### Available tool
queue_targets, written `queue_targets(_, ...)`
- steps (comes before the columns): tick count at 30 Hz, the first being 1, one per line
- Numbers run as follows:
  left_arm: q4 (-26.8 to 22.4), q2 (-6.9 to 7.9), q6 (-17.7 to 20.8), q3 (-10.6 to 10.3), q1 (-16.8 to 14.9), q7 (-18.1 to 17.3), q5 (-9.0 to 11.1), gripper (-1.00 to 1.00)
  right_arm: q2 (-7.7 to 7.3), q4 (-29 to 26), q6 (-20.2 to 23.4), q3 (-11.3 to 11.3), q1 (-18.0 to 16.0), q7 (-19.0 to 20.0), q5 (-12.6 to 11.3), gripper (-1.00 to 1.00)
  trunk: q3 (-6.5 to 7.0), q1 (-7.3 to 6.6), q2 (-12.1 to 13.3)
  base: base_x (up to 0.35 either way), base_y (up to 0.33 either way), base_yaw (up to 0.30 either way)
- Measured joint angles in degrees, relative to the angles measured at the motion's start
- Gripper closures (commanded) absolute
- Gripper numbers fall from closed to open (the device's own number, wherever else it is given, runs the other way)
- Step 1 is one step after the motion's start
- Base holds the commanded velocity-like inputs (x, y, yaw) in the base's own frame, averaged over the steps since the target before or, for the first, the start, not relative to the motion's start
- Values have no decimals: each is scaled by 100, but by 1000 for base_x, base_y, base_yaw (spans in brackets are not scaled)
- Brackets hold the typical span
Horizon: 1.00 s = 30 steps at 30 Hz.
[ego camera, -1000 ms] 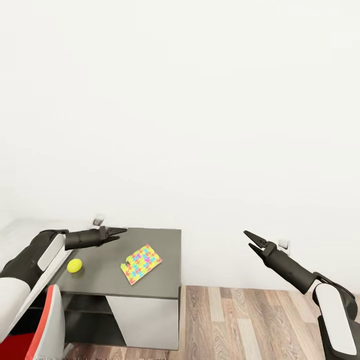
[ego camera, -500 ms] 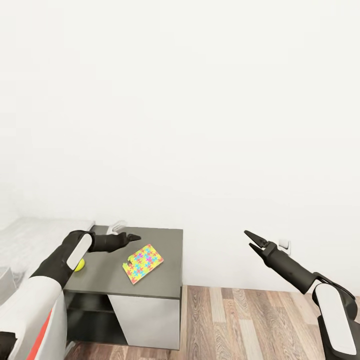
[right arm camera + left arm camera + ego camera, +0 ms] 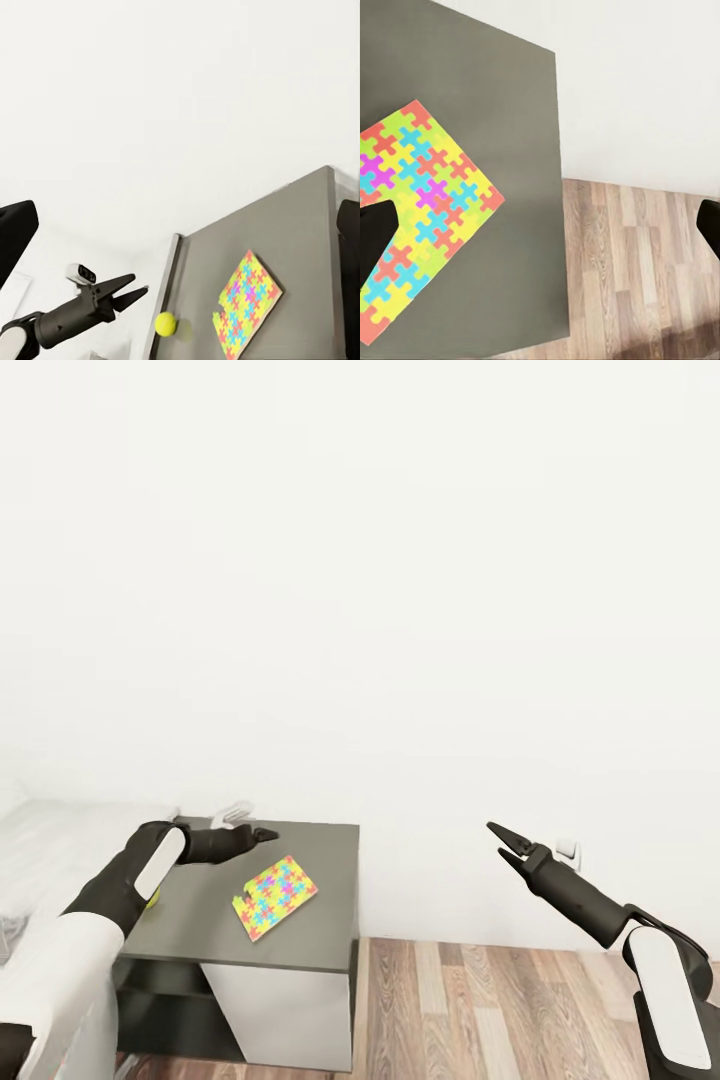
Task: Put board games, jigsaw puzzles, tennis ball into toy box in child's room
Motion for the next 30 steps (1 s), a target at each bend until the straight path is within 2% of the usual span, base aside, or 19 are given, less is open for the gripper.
queue_targets(3, 0, -28, -27, -1, 0, 294, 32, -100, 0, 6, -5, -6, 1, -14, 5, -100, 0, 1, 0, 72, -67, 0)
queue_targets(9, -4, -127, -30, -2, 0, 488, 31, -100, -8, 8, 8, -6, 3, -249, 3, -100, 0, 2, 0, 16, -15, 0)
queue_targets(12, -2, -159, -30, 0, 0, 616, 18, -100, -9, 9, 42, 19, 6, -659, -8, -100, 0, 2, 0, 3, -3, 0)
queue_targets(15, 0, -178, -28, 4, 0, 919, 17, -100, -6, 3, 70, 106, 9, -1192, -37, -100, 0, 2, 0, 0, 0, 0)
queue_targets(17, 15, -190, -40, 12, -1, 1332, 33, -100, -6, 1, 78, 259, 8, -1599, -52, -100, 0, 2, 1, 0, 0, 0)
queue_targets(20, 27, -197, -60, 18, -1, 1844, 13, -100, -6, 26, 85, 425, -26, -1944, -30, -100, 0, 2, 1, 0, 0, 0)
queue_targets(24, 24, -200, -70, 18, -1, 2111, -2, -100, -3, 128, 94, 501, -55, -2105, -18, -100, 0, 2, 1, 0, 0, 0)
queue_targets(30, 17, -201, -87, 15, -1, 2194, -11, -100, 2, 180, 86, 755, -71, -2169, 1, -100, 0, 1, 0, 30, -6, 0)
